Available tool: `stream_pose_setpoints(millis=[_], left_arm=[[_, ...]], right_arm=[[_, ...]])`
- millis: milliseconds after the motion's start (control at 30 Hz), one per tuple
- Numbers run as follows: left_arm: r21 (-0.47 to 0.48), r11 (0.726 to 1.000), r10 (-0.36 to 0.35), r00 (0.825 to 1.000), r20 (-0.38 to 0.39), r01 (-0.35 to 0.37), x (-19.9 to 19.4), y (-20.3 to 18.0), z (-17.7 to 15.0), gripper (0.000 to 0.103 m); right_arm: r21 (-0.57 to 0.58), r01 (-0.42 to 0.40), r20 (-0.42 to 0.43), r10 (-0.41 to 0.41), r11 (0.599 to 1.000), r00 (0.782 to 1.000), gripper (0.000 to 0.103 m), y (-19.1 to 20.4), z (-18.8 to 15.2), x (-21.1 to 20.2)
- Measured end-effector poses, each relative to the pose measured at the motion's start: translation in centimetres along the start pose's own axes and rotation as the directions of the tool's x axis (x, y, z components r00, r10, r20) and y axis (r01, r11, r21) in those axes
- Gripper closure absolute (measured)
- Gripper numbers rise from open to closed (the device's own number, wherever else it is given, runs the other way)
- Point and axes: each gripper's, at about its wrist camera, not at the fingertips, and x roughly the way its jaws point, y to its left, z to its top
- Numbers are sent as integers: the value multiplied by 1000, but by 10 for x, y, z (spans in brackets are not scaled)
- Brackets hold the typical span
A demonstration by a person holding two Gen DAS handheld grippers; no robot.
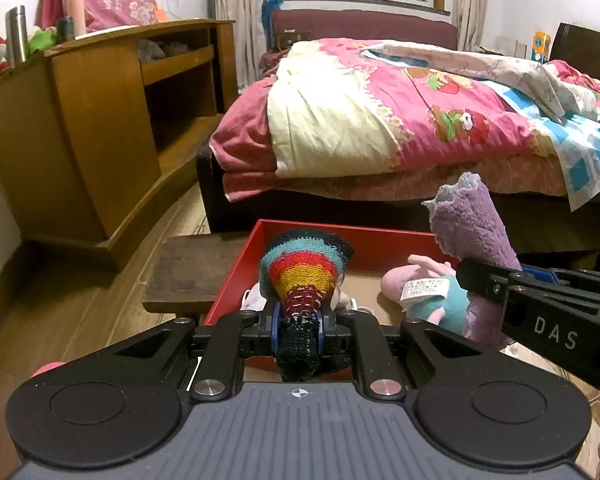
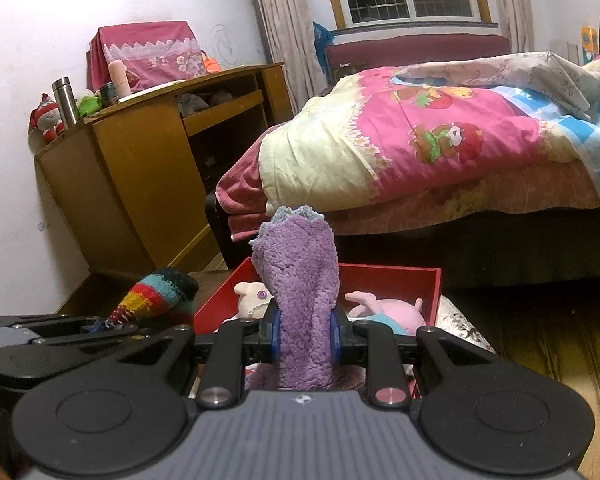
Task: Organize soft objects
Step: 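Lift and carry both socks over the red box with both tools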
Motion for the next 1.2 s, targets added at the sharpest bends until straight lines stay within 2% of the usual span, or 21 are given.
stream_pose_setpoints(millis=[1200], left_arm=[[-16,1000,-8,1000,-11,8,46,-6,15,89]], right_arm=[[-17,19,2,-19,1000,1000,103,-5,14,41]])
